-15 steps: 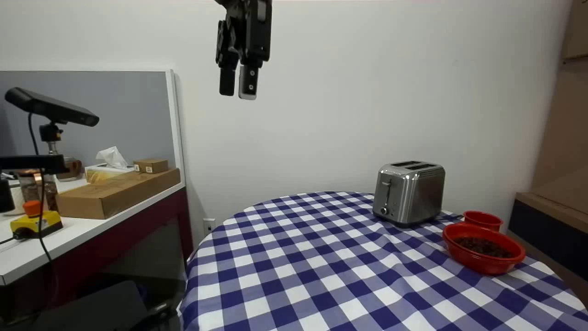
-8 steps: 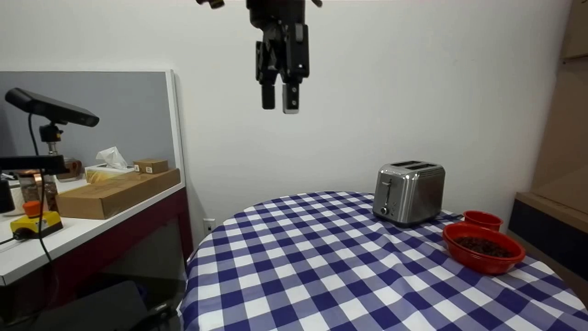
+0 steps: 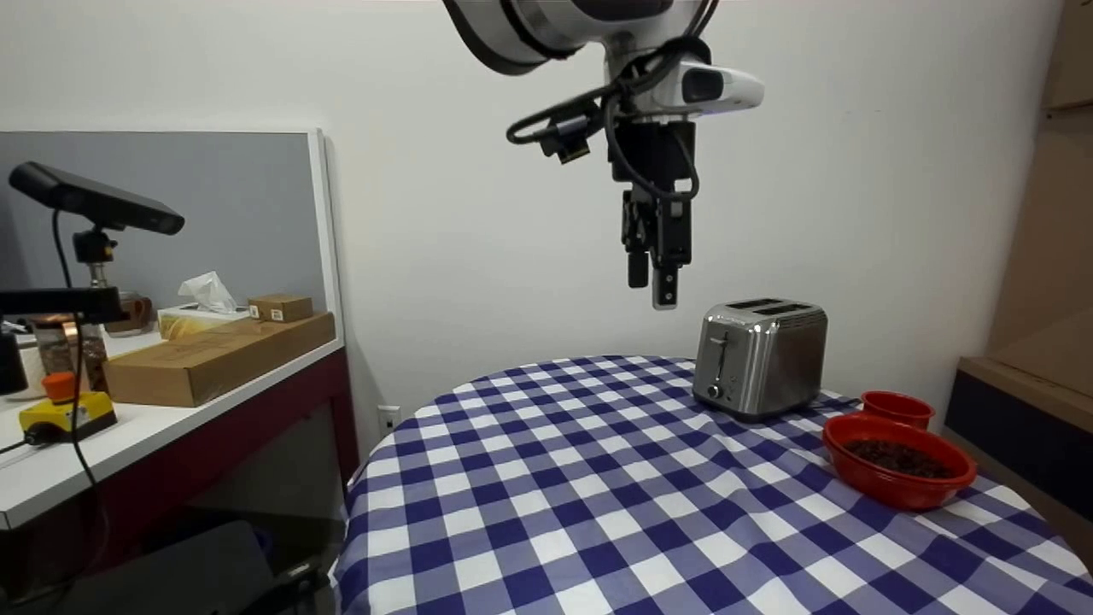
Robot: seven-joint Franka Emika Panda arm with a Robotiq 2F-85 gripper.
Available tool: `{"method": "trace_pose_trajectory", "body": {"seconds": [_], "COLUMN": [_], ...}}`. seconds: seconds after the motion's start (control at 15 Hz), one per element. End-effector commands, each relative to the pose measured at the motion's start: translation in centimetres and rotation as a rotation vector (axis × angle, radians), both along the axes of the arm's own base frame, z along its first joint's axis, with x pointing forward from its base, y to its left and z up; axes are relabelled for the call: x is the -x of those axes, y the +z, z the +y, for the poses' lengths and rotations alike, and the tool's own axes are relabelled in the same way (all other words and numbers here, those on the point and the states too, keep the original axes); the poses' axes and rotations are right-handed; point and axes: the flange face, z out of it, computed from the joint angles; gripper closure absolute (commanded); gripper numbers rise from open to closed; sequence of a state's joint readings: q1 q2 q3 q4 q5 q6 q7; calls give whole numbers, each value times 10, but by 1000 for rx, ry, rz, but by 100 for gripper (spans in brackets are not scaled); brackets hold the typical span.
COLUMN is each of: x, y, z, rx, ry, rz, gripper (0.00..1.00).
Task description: Push down the toaster lever
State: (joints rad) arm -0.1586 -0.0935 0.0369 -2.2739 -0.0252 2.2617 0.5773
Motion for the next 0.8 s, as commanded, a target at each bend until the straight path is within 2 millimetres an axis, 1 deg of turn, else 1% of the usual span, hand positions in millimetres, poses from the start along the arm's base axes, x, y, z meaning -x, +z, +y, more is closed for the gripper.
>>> {"method": "trace_pose_trajectory", "body": {"seconds": [0.0, 0.13, 0.27, 0.47, 0.6, 0.73], "x": [-77, -108, -135, -167, -185, -202], "y": [-14, -15, -14, -12, -11, -9], "z": [17, 36, 62, 97, 111, 117], "rx": [16, 19, 6, 13, 50, 112], "ry": [-2, 50, 124, 229, 292, 348], "rz": [4, 11, 14, 37, 55, 67], "gripper": [0, 0, 0, 0, 0, 0]}}
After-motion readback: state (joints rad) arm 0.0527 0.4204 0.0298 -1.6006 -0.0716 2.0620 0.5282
